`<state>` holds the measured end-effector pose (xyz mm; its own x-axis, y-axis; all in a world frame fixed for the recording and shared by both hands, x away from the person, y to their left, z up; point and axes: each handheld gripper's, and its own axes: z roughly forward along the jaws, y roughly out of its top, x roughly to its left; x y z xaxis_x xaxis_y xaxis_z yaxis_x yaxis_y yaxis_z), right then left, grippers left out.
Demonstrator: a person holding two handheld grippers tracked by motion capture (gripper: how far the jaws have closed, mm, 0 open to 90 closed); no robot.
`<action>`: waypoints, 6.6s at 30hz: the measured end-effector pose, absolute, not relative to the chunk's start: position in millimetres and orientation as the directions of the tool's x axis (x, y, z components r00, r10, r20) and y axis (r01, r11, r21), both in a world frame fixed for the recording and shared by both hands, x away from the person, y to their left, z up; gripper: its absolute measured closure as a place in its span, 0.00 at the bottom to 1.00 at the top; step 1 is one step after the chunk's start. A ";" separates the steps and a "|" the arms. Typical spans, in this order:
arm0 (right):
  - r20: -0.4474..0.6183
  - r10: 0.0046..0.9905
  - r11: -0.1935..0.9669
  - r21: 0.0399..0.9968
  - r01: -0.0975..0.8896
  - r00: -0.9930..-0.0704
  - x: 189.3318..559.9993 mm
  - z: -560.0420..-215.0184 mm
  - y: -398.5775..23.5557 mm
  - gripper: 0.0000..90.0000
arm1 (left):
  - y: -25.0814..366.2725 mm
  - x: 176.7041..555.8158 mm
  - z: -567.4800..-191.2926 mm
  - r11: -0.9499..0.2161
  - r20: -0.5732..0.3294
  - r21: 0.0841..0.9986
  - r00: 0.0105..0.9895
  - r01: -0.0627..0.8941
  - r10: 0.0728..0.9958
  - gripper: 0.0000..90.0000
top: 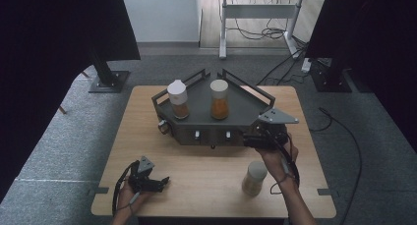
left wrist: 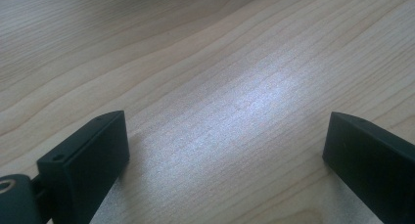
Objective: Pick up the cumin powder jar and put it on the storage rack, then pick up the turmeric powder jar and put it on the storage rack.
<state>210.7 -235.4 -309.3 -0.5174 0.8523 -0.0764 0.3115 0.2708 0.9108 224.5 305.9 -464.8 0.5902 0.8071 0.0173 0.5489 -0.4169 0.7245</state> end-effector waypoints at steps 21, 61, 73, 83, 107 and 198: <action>-0.032 0.899 0.214 0.902 0.375 -0.436 198.8 -345.3 -267.6 0.14 | 305.8 224.4 -464.8 -0.416 0.017 0.725 0.590 0.549 0.807 0.03; -0.005 0.952 0.168 0.842 0.513 -0.305 193.9 -414.5 -291.1 0.14 | 305.8 224.3 -464.9 -0.416 0.017 0.725 0.590 0.549 0.807 0.03; -0.020 0.955 0.187 0.817 0.545 -0.296 195.2 -431.0 -287.5 0.14 | 305.8 224.3 -464.9 -0.416 0.017 0.725 0.590 0.549 0.807 0.03; -0.029 0.955 0.201 0.793 0.575 -0.294 196.8 -444.1 -285.1 0.14 | 305.4 224.1 -464.9 -0.415 0.017 0.725 0.588 0.550 0.809 0.03; -0.027 0.956 0.212 0.754 0.622 -0.293 200.1 -462.7 -280.9 0.14 | 305.1 223.7 -464.9 -0.414 0.017 0.725 0.587 0.550 0.810 0.03; 0.026 0.855 0.218 0.889 0.403 -0.518 130.9 -437.2 -265.1 0.14 | 305.2 223.8 -464.9 -0.415 0.017 0.725 0.588 0.550 0.809 0.03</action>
